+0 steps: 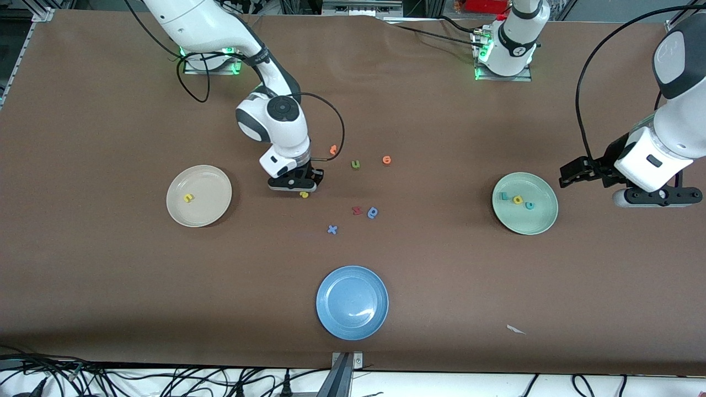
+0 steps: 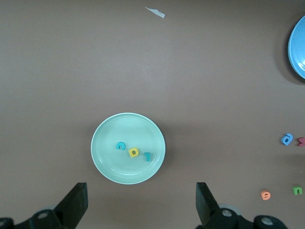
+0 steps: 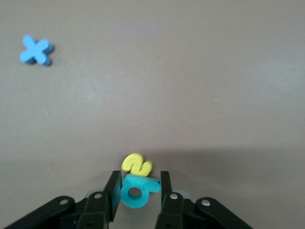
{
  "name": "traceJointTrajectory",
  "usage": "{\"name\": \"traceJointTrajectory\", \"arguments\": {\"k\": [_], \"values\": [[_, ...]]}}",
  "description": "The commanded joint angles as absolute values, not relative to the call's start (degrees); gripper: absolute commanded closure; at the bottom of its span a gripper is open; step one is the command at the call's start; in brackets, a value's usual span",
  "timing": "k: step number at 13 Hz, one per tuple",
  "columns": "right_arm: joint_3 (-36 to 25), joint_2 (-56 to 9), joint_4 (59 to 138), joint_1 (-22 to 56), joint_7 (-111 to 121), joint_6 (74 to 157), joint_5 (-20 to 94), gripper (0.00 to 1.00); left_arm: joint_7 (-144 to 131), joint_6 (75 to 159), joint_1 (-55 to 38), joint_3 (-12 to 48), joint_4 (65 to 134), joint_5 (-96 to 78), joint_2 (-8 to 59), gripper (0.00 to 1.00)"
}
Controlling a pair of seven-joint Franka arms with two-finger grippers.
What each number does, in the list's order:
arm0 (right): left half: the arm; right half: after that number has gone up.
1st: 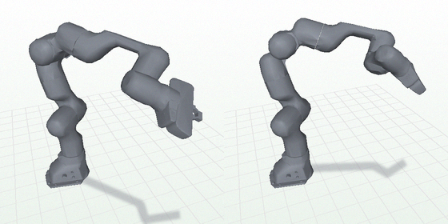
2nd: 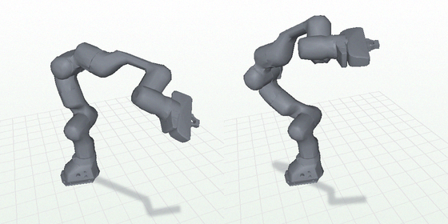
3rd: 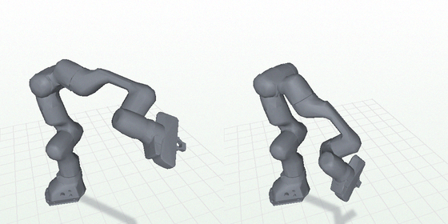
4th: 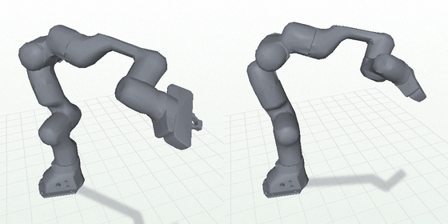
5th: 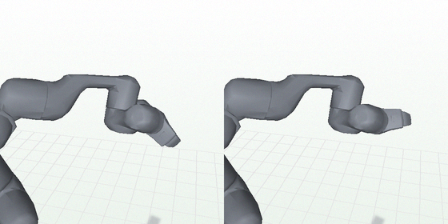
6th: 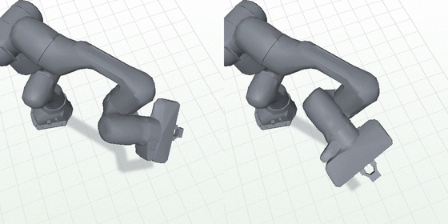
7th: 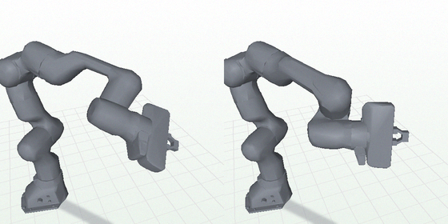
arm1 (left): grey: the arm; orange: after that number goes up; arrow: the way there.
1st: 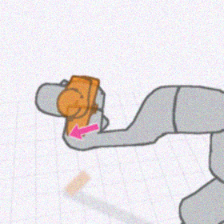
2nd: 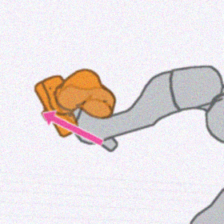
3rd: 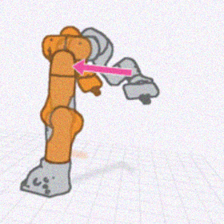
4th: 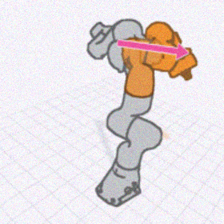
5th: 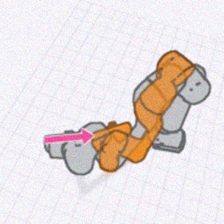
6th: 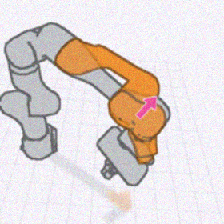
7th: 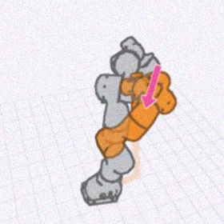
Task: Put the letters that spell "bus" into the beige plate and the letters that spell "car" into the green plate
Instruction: 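Carry the teal letter to the cream plate and open the right gripper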
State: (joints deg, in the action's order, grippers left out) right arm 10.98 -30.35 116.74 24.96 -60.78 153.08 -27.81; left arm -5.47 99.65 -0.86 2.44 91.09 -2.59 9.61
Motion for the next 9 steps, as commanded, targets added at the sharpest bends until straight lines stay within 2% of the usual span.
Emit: {"name": "traceJointTrajectory", "arguments": {"k": [1,4,9], "values": [[13.0,-24.1,122.3,20.0,-56.6,152.1,-28.2,0.98,-4.5,99.1,-1.1,2.3,90.5,-3.1,9.7,0.0],[15.8,-21.1,126.1,11.6,-48.4,152.1,-28.2,0.98,-4.5,99.1,-1.1,2.3,90.5,-3.1,9.7,0.0],[16.0,-17.0,132.2,-0.5,-31.2,152.1,-28.2,0.98,-4.5,99.1,-1.1,2.3,90.5,-3.1,9.7,0.0]]}}
